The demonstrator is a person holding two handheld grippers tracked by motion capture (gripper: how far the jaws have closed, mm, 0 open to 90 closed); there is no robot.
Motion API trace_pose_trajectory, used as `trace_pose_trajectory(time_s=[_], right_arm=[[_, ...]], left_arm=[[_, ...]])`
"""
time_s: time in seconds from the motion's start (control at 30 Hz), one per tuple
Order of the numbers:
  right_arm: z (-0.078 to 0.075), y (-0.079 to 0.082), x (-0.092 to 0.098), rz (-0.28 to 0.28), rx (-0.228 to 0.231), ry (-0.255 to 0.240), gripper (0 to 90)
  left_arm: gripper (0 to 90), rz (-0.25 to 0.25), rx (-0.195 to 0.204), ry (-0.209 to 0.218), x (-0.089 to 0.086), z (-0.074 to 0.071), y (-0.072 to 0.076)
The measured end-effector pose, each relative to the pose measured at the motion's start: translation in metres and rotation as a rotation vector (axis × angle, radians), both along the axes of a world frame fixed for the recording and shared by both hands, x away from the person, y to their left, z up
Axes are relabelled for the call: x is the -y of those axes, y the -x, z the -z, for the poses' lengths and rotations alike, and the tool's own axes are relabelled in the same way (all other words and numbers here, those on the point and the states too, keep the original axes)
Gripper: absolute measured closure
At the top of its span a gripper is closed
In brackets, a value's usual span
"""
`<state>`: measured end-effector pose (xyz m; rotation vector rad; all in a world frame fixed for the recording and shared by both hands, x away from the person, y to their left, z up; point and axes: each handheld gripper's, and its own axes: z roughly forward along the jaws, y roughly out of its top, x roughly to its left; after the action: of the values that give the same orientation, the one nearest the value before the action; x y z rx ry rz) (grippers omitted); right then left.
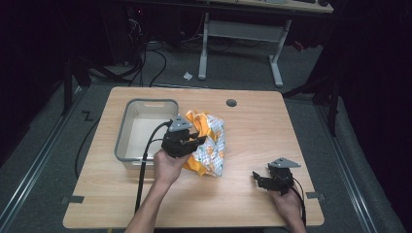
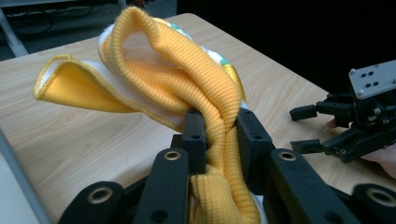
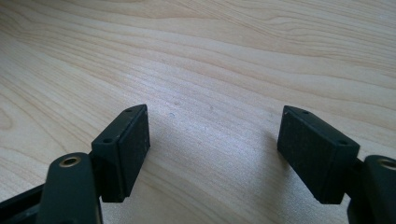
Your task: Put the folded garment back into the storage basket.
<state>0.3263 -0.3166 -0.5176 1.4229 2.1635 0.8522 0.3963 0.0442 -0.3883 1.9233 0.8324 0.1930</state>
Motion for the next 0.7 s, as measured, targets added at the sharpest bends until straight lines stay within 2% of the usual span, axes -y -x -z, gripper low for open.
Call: trace_pose_trajectory(time_s=[0.2,0.4,0.6,0.7], right_arm=[[0.0,0.0,0.0,-0.002,0.001,0.0,25.4],[0.0,0.0,0.0,0.0,0.0,-0.001,25.4],[0.0,0.0,0.0,0.001,0.0,-0.002,25.4],[0.0,0.0,0.0,0.001,0.0,-0.002,25.4]], left_arm=[[76.0,-0.021,0.007,0.027,-0.015,-0.006,-0.001],[76.0,-0.044,0.031,0.035,-0.03,-0.016,-0.001],[75.9,-0.061,0.033,0.06,-0.045,-0.02,-0.002],[75.9,-0.068,0.019,0.081,-0.052,-0.021,-0.004]])
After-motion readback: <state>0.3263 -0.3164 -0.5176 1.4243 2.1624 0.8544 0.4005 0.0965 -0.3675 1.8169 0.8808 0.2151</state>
